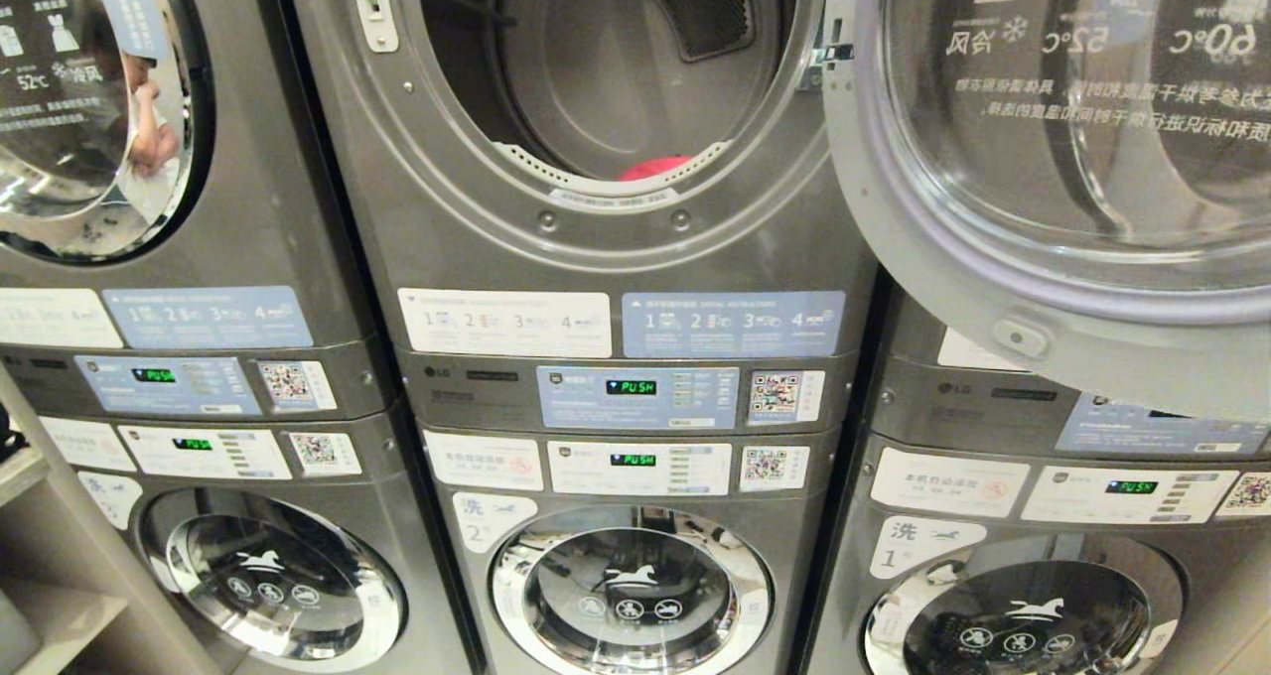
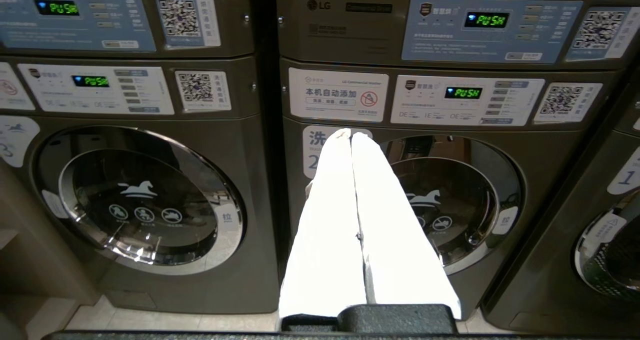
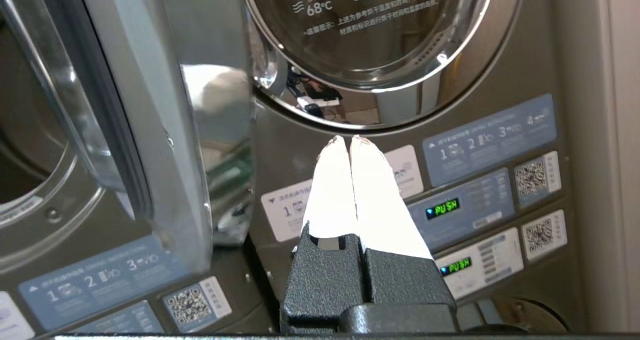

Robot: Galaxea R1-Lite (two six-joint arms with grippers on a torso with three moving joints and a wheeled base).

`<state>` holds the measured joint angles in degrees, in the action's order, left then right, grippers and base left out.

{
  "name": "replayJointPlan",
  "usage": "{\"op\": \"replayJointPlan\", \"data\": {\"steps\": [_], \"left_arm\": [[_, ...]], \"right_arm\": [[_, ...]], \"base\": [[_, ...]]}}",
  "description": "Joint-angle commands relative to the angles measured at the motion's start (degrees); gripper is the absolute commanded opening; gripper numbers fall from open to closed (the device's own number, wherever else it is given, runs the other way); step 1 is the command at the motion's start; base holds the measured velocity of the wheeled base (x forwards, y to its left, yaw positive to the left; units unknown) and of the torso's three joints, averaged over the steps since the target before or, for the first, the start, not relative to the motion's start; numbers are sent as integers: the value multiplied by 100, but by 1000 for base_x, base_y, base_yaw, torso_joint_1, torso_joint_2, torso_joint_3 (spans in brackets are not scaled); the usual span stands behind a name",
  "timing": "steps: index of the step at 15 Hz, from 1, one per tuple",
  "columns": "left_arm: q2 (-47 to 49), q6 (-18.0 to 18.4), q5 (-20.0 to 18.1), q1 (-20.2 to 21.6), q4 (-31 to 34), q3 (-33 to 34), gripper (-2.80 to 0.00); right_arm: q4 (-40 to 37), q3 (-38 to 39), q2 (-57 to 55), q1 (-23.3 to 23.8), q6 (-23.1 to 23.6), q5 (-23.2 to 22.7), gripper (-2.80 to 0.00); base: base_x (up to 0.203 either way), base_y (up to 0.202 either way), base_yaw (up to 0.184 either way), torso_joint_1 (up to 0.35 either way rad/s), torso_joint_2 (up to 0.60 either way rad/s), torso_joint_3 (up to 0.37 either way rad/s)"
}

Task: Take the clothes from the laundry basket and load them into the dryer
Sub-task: Close the dryer

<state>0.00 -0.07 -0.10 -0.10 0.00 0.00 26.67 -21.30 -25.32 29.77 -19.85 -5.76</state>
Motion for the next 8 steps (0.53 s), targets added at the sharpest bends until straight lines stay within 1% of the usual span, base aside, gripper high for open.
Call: {"op": "replayJointPlan", "data": {"steps": [1,2,4,8], "left_arm": [[-9,-1,2,1,0,0,-280],[-9,-1,2,1,0,0,-280],[-9,-1,2,1,0,0,-280],[-9,-1,2,1,0,0,-280]], "right_arm": [[-321,13,883,3,6,177,-280],[-388,-3,918,3,21,384,-280],[-443,-25,832,-5,6,423,-280],[-301,-278,-295,-85,-7,411,-280]], "base": [[0,0,0,0,0,0],[0,0,0,0,0,0],[0,0,0,0,0,0],[0,0,0,0,0,0]]}}
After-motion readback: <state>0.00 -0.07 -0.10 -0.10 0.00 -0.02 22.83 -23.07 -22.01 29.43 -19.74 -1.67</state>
